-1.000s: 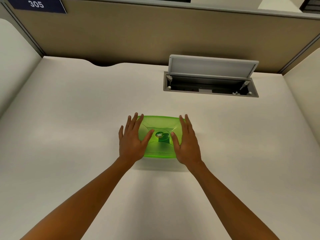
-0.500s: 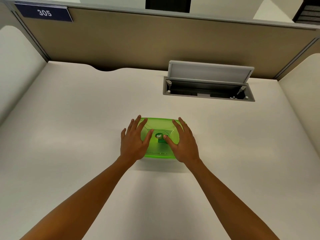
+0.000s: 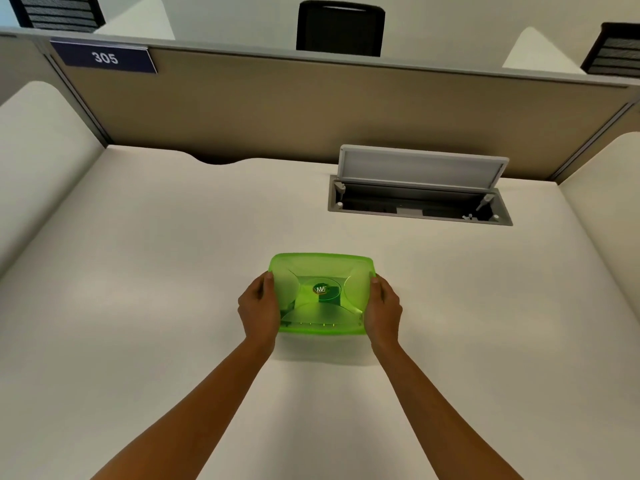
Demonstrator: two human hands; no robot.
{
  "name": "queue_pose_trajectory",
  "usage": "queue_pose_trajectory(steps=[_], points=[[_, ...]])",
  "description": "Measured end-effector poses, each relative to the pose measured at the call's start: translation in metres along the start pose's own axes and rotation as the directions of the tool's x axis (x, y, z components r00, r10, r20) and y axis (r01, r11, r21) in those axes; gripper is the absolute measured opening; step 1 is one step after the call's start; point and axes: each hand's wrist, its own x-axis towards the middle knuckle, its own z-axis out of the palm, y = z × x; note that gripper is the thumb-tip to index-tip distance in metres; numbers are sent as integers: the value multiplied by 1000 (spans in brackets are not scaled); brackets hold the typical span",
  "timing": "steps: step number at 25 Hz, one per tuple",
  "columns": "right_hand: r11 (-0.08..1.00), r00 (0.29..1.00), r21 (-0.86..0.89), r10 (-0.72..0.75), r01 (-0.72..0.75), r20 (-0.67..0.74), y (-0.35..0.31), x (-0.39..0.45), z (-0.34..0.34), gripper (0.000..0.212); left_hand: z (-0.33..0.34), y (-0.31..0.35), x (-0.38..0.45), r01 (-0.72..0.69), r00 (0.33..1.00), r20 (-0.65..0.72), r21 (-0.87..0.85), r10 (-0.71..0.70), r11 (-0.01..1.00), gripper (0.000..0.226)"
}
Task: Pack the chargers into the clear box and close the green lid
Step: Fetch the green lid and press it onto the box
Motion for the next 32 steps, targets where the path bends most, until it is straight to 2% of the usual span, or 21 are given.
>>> queue_pose_trajectory(steps=[3, 9, 13, 24, 32], points=[[1000, 999, 14, -23, 24, -22, -17, 30, 2, 31, 21, 20, 15, 14, 1000, 3, -59, -14, 998, 22], [995, 993, -16, -95, 94, -66, -50, 101, 23, 35, 71, 57, 72, -66, 998, 21, -36, 67, 997, 30], [996, 992, -23, -87, 85, -94, -54, 135, 37, 37, 96, 65, 103, -88, 996, 31, 14, 88, 996, 30], [991, 988, -72, -118, 111, -96, -42, 156, 48, 40, 110, 52, 127, -60, 998, 27, 46, 59, 997, 32], [972, 981, -179, -172, 153, -93, -49, 151, 46, 40, 104, 59, 125, -254, 966, 103, 261, 235, 931, 35]])
